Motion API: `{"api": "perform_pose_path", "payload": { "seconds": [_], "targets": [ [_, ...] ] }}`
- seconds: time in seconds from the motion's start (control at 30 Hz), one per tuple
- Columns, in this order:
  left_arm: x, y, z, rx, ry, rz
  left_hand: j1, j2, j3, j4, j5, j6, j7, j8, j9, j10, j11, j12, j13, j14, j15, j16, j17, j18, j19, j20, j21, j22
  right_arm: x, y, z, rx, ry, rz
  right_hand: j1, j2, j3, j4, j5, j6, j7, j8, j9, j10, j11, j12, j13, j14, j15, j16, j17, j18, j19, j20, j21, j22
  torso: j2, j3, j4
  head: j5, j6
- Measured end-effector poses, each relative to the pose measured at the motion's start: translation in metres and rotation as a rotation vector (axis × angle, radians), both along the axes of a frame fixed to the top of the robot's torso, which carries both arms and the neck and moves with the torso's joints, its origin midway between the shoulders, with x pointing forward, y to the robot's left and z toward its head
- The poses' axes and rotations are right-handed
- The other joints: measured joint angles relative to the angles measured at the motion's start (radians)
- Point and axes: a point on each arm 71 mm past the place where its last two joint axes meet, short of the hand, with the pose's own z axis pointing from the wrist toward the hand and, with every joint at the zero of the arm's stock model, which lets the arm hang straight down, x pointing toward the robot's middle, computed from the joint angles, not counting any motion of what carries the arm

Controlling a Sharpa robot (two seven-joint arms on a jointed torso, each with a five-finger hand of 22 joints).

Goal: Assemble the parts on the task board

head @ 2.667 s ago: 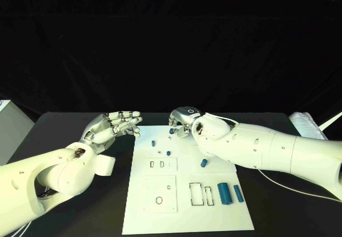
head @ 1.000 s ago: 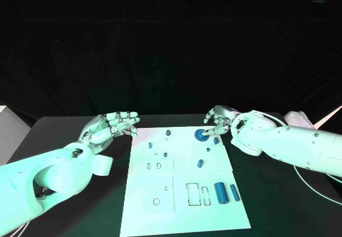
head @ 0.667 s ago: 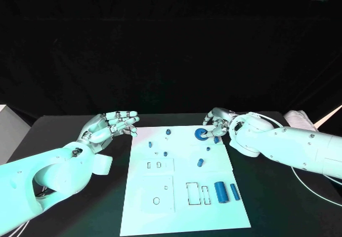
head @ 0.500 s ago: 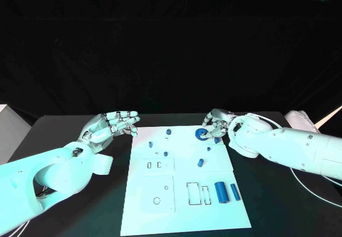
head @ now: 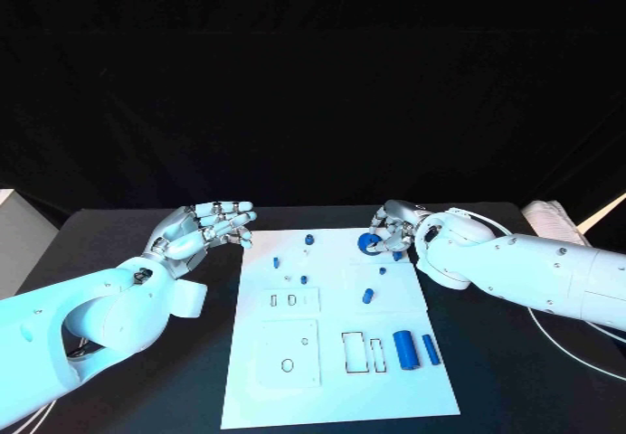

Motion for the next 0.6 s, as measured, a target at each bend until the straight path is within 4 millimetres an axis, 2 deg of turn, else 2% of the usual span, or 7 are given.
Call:
{"api": "perform_pose_path", "payload": {
  "seconds": [0.07, 0.23, 0.4, 0.6],
  "targets": [
    [0.0000, 0.0001, 0.0000, 0.000, 0.000, 0.000, 0.000, 0.000, 0.000, 0.000, 0.000, 0.000, 0.000, 0.000, 0.000, 0.000, 0.000, 0.000, 0.000, 0.000, 0.000, 0.000, 0.000, 0.000, 0.000, 0.000, 0.000, 0.000, 0.0000, -0.0002, -0.0001, -0.001, 0.000, 0.000, 0.010, 0.001, 0.026, -0.001, 0.002, 0.012, -0.005, 0.000, -0.005, 0.002, -0.008, 0.000, 0.000, 0.003, -0.004, 0.000, 0.000, 0.000, 0.000, 0.000, 0.000, 0.000, 0.000, 0.0000, -0.0006, 0.001, 0.000],
    [0.0001, 0.0008, -0.0001, 0.001, 0.000, 0.002, 0.000, 0.000, 0.000, 0.000, 0.000, 0.000, 0.000, 0.000, 0.000, 0.000, 0.000, 0.000, 0.000, 0.000, 0.000, 0.000, 0.000, 0.000, 0.000, 0.000, 0.000, 0.000, -0.0001, -0.0010, -0.0004, -0.002, 0.000, -0.001, 0.017, -0.007, 0.065, -0.002, 0.028, 0.032, -0.013, -0.002, -0.013, 0.001, -0.015, 0.000, 0.000, 0.003, -0.011, 0.000, 0.000, 0.000, -0.004, -0.004, 0.000, 0.000, -0.001, -0.0001, -0.0011, 0.002, -0.001],
    [0.0001, 0.0011, -0.0001, 0.001, 0.001, 0.002, 0.000, 0.000, 0.000, 0.000, 0.000, 0.000, 0.000, 0.000, 0.000, 0.000, 0.000, 0.000, 0.000, 0.000, 0.000, 0.000, -0.001, 0.000, 0.000, 0.000, 0.000, 0.002, -0.0005, -0.0010, -0.0006, -0.003, 0.000, 0.000, 0.020, -0.010, 0.106, -0.002, 0.051, 0.052, -0.016, 0.004, -0.022, 0.002, -0.023, 0.000, 0.000, 0.002, -0.020, 0.000, 0.000, 0.000, -0.002, -0.013, 0.005, 0.000, -0.001, -0.0002, -0.0012, 0.003, -0.002],
    [0.0001, 0.0013, -0.0002, 0.002, 0.002, 0.003, 0.000, 0.000, 0.000, 0.000, 0.000, 0.000, 0.000, 0.000, 0.000, 0.000, 0.000, 0.000, 0.000, 0.000, 0.000, 0.000, -0.001, 0.000, 0.000, 0.000, 0.000, 0.002, -0.0013, 0.0004, -0.0008, -0.005, -0.003, 0.005, 0.021, -0.016, 0.149, -0.006, 0.076, 0.053, -0.015, 0.004, -0.027, 0.002, -0.022, 0.000, 0.000, 0.002, -0.020, 0.000, 0.000, 0.000, -0.002, -0.013, 0.009, 0.000, -0.002, -0.0008, -0.0006, 0.004, -0.002]
  ]
}}
